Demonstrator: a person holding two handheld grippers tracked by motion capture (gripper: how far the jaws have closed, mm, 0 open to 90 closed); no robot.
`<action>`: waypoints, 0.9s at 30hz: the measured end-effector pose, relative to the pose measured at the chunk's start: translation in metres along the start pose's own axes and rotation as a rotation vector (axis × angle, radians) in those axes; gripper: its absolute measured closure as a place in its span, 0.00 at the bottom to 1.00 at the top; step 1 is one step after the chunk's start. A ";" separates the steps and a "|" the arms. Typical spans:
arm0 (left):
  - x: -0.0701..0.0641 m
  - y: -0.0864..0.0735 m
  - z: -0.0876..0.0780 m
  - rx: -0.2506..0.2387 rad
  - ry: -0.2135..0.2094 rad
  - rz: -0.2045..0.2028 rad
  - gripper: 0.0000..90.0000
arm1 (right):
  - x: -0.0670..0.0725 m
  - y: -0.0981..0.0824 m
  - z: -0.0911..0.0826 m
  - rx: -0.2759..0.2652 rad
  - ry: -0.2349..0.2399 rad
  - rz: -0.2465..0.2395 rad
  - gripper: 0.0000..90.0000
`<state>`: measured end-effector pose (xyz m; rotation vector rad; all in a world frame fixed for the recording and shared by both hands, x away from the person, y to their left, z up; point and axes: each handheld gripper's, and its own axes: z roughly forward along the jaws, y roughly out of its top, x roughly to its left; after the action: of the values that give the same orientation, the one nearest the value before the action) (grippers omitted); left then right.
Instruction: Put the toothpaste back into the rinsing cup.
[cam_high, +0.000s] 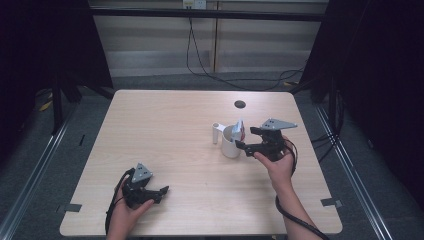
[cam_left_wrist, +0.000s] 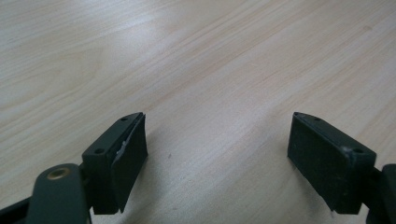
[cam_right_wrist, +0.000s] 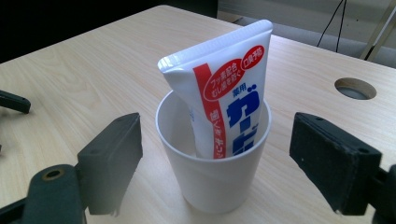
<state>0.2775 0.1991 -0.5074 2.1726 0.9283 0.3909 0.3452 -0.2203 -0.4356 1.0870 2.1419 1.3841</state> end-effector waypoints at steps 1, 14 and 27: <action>0.000 0.000 0.000 -0.001 0.000 -0.001 0.22 | 0.000 0.000 -0.001 0.003 -0.001 -0.004 0.19; 0.000 0.000 0.000 0.000 0.000 -0.001 0.22 | 0.002 -0.003 -0.010 0.024 0.015 -0.025 0.17; 0.000 0.000 0.000 0.000 0.000 -0.001 0.22 | 0.004 -0.014 -0.016 0.082 0.048 -0.075 0.16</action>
<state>0.2774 0.1990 -0.5074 2.1725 0.9289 0.3902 0.3262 -0.2301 -0.4405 1.0016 2.2671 1.3117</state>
